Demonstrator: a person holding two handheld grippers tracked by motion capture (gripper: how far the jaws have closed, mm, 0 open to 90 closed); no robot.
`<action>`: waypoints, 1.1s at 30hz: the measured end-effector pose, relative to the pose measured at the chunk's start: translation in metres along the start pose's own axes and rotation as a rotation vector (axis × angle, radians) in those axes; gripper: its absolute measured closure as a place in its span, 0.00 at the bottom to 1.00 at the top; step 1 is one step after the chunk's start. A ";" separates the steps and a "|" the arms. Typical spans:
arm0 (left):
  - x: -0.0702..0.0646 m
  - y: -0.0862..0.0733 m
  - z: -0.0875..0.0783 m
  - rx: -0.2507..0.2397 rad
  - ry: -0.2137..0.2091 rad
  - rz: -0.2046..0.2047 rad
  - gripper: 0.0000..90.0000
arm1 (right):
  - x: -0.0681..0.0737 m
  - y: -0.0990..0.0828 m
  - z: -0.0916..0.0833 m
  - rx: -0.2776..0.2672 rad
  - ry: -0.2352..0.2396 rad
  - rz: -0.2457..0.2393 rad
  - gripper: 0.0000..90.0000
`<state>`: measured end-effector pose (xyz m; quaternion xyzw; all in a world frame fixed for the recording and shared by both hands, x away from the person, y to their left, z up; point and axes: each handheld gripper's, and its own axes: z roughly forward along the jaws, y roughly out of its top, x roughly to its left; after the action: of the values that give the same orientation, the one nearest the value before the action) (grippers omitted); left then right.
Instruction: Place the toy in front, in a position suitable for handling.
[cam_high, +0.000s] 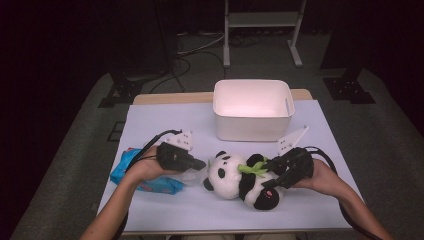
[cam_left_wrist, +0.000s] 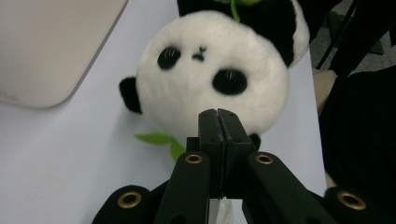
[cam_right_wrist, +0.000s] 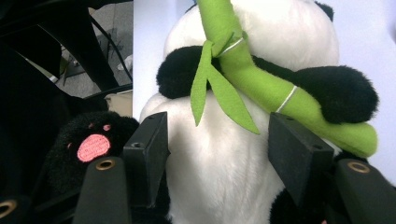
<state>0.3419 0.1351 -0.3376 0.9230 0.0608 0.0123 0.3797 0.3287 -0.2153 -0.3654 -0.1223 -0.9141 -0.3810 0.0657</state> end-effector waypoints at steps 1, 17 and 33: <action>0.000 0.005 0.002 -0.003 -0.006 0.011 0.99 | 0.000 0.000 0.000 0.001 0.000 0.002 0.42; -0.014 0.069 0.036 0.001 -0.086 0.141 0.99 | 0.002 -0.003 0.001 -0.019 -0.002 -0.003 0.42; -0.020 0.101 0.051 0.003 -0.114 0.198 0.99 | 0.004 0.010 -0.010 -0.041 -0.012 -0.019 0.46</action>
<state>0.3361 0.0256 -0.3022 0.9243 -0.0522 -0.0030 0.3780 0.3279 -0.2152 -0.3505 -0.1172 -0.9075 -0.3997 0.0543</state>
